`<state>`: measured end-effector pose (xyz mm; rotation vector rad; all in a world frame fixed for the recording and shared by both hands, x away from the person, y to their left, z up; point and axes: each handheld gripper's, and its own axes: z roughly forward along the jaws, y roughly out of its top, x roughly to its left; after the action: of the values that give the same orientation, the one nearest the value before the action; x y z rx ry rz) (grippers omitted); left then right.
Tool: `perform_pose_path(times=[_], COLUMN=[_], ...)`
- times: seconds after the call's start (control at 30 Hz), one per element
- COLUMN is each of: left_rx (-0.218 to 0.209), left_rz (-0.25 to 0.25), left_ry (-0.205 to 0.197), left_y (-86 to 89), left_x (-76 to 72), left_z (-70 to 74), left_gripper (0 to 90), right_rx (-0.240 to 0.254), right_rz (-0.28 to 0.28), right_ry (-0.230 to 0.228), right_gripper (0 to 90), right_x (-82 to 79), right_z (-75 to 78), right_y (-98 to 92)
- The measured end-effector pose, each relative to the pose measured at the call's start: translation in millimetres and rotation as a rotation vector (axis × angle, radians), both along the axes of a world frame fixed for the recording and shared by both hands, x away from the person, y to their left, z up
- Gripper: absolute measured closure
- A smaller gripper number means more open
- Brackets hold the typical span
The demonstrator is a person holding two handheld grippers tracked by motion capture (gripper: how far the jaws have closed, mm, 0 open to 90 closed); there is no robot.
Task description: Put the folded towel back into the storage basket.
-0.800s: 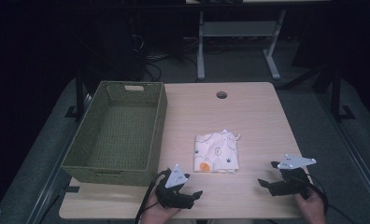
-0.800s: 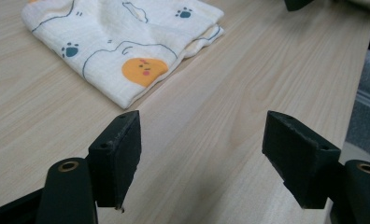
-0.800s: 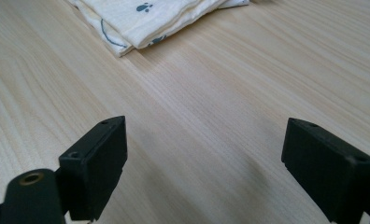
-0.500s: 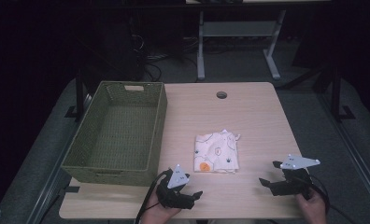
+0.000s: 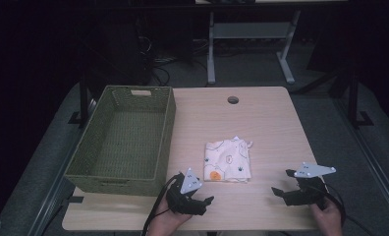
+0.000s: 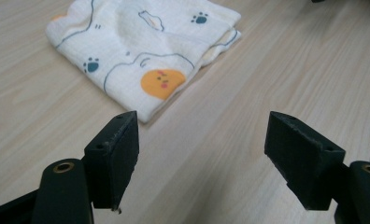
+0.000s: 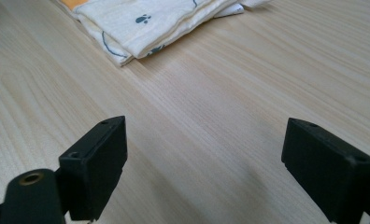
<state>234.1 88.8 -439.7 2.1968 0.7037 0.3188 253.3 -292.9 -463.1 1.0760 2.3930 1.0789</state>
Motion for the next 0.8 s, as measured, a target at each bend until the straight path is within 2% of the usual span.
perform_pose_path(times=[0.07, 0.17, 0.2, 0.5, 0.8], left_rx=[0.000, 0.021, 0.041, 0.097, 0.130], left_rz=[-0.004, -0.018, -0.023, -0.019, -0.025], left_ry=[-0.003, 0.003, 0.006, 0.012, 0.012], left_y=[-3.1, -9.7, -13.8, -25.8, -42.8], left_x=[1.4, 4.2, 6.9, 20.5, 38.9], left_z=[2.2, 3.8, 4.2, 9.0, 22.2], left_gripper=[27.1, 27.2, 27.2, 27.3, 27.1], right_rx=[0.001, 0.008, 0.009, 0.007, 0.010], right_rz=[-0.002, -0.004, -0.007, -0.004, -0.001], right_ry=[-0.001, -0.006, -0.007, -0.004, -0.009], right_gripper=[13.8, 13.8, 13.8, 13.8, 13.8], right_x=[-0.4, -1.2, -1.3, -0.5, -0.2], right_z=[0.1, 1.1, 1.4, 0.8, 0.8], right_y=[0.1, -0.6, -1.2, -0.5, -1.3])
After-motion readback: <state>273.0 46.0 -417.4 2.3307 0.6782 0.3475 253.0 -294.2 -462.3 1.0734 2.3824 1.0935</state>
